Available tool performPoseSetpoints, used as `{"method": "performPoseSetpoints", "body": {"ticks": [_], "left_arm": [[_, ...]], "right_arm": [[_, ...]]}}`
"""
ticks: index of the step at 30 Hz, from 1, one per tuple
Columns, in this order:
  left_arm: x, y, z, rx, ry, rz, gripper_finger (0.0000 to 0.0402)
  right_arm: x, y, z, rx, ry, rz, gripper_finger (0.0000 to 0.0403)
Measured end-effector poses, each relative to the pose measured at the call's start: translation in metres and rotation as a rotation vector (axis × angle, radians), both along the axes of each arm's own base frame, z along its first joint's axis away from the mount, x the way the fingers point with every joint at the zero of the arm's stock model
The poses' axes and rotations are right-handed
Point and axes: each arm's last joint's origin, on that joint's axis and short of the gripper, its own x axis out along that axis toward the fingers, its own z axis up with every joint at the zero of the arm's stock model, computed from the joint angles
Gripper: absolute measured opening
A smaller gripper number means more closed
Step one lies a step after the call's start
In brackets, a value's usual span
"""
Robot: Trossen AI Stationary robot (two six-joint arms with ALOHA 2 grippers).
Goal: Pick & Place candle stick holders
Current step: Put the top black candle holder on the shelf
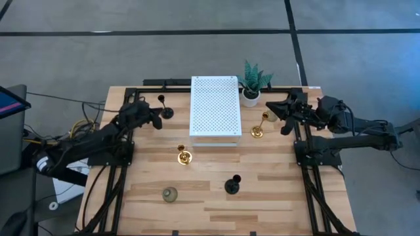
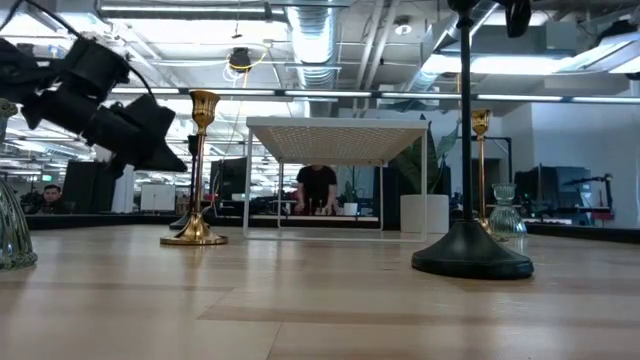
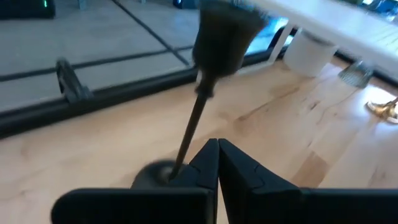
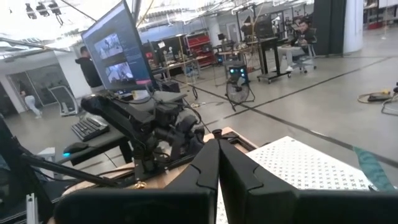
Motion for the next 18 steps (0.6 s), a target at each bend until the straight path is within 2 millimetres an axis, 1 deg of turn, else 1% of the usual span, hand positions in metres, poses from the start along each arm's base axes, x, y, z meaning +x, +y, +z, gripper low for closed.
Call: {"method": "performPoseSetpoints", "body": {"ticks": [2,5,14,18], "left_arm": [[0.002,0.002,-0.003,-0.032,-0.006,0.006,0.0025],[0.005,0.006,-0.004,-0.048,-0.026,0.012,0.0054],[0.013,0.013,-0.005,-0.021,-0.057,0.012,0.017],[0.014,0.015,-0.007,-0.022,-0.054,0.02,0.0212]], "right_arm": [[0.0,0.0,0.0,-0.024,0.007,-0.002,0.0],[0.0,0.0,0.001,-0.036,-0.001,-0.003,0.0],[0.0,0.0,0.002,-0.038,-0.008,-0.003,0.0],[0.0,0.0,0.002,-0.038,-0.008,-0.003,0.0]]}}
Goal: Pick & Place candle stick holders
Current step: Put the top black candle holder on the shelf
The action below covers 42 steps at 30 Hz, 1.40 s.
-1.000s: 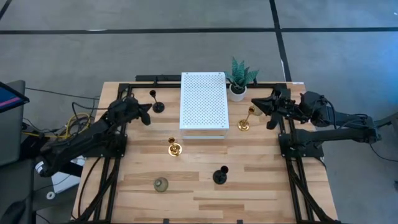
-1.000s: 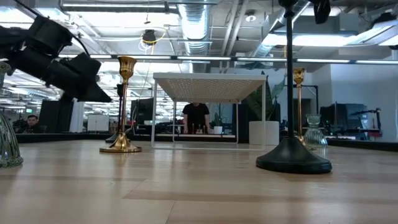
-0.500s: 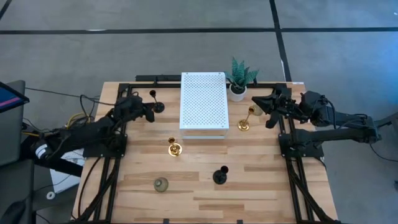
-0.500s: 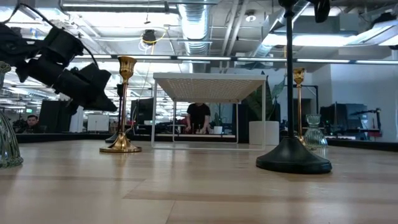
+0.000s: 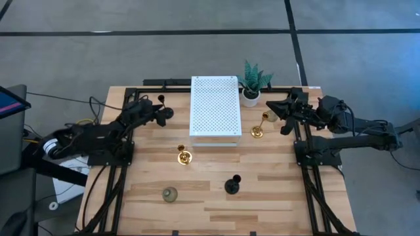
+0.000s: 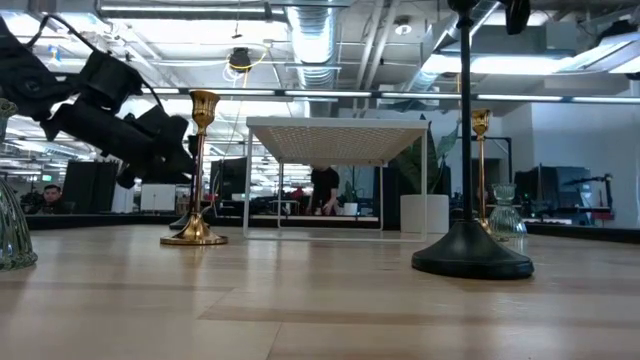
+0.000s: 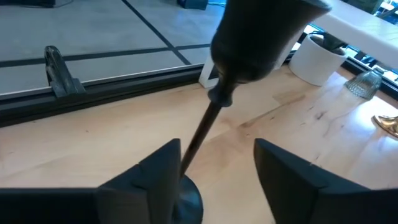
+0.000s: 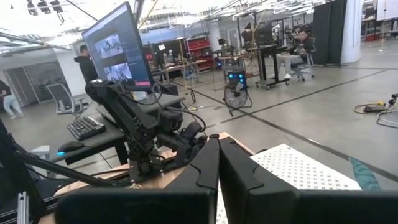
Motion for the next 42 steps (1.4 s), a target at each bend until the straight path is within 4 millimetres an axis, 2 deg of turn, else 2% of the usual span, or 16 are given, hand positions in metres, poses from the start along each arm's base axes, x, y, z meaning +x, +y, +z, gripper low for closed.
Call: {"method": "performPoseSetpoints", "body": {"ticks": [7,12,21,32,36,42], "left_arm": [[0.0,0.001,-0.001,0.0,0.009,0.028,0.024],[-0.001,0.002,0.0,0.04,0.032,0.05,0.0241],[0.0,0.003,0.016,0.152,-0.085,0.083,0.0241],[0.002,0.008,0.007,0.12,-0.045,0.151,0.0239],[0.005,0.01,0.005,0.121,-0.057,0.149,0.0205],[0.007,0.012,0.005,0.135,-0.073,0.148,0.0102]], "right_arm": [[0.0,0.0,0.0,0.0,0.0,0.002,0.0],[0.0,0.0,0.0,0.0,0.0,0.002,0.0],[0.0,0.0,0.0,0.0,0.0,0.001,0.0],[0.0,0.0,0.0,-0.001,-0.003,0.001,0.0],[0.0,0.0,0.0,-0.001,-0.003,0.001,0.0],[0.0,0.0,0.0,-0.001,-0.003,0.001,0.0]]}}
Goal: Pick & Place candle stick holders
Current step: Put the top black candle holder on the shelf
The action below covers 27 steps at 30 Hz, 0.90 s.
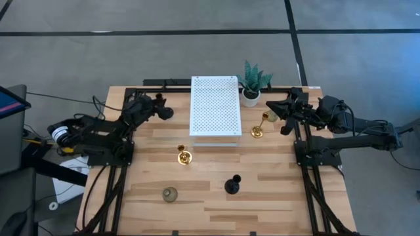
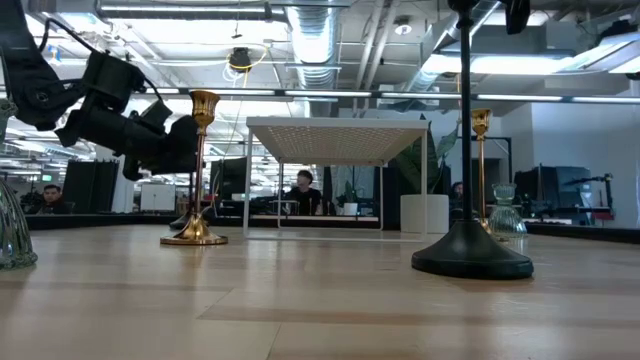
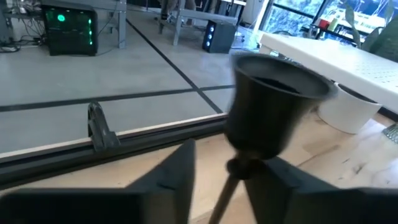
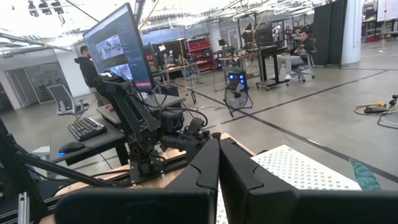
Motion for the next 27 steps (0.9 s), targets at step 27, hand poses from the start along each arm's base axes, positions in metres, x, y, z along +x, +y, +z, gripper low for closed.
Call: {"method": "performPoseSetpoints", "body": {"ticks": [27], "left_arm": [[0.031,0.003,0.038,0.027,-0.086,-0.127,0.0024]], "right_arm": [[0.0,0.0,0.0,0.0,0.0,0.001,0.0]]}}
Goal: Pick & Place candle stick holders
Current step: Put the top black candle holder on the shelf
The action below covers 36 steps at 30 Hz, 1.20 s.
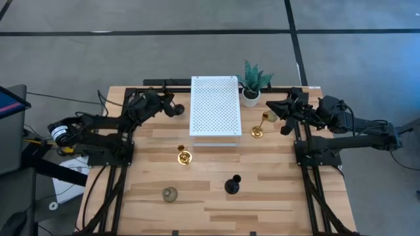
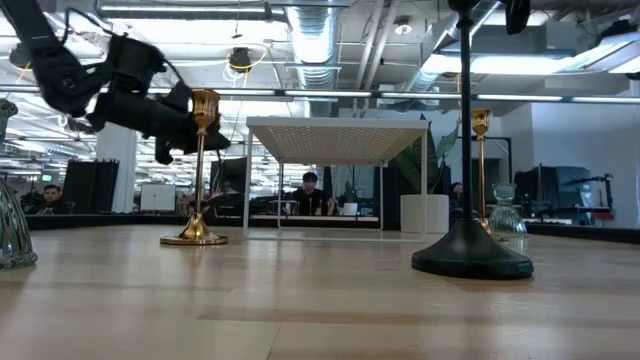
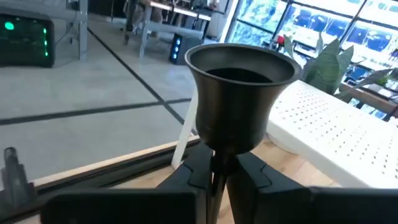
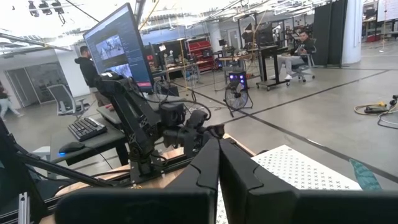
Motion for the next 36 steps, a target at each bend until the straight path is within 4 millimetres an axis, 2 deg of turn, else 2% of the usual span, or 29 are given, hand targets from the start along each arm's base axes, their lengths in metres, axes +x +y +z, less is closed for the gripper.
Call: {"method": "performPoseSetpoints", "body": {"ticks": [6,10,18,22,28,36], "left_arm": [[0.013,0.01,0.022,-0.021,0.133,0.003,0.0024],[0.012,0.01,0.051,0.023,0.215,0.03,0.0024],[-0.007,-0.007,0.122,0.181,0.026,0.055,0.0024],[-0.004,-0.012,0.151,0.25,-0.018,0.036,0.0024],[0.029,-0.001,0.172,0.284,0.028,-0.011,0.0024],[0.089,0.028,0.177,0.255,0.081,-0.124,0.0024]], "right_arm": [[0.0,0.0,0.0,0.0,0.0,0.0,0.0],[0.0,0.0,0.0,0.0,0.0,0.0,0.0],[0.0,0.0,0.0,-0.001,0.0,-0.001,0.0],[0.0,0.0,0.0,-0.001,0.0,-0.001,0.0],[0.0,0.0,0.0,-0.001,0.0,-0.001,0.0],[0.0,0.0,0.0,-0.001,0.0,-0.001,0.0]]}}
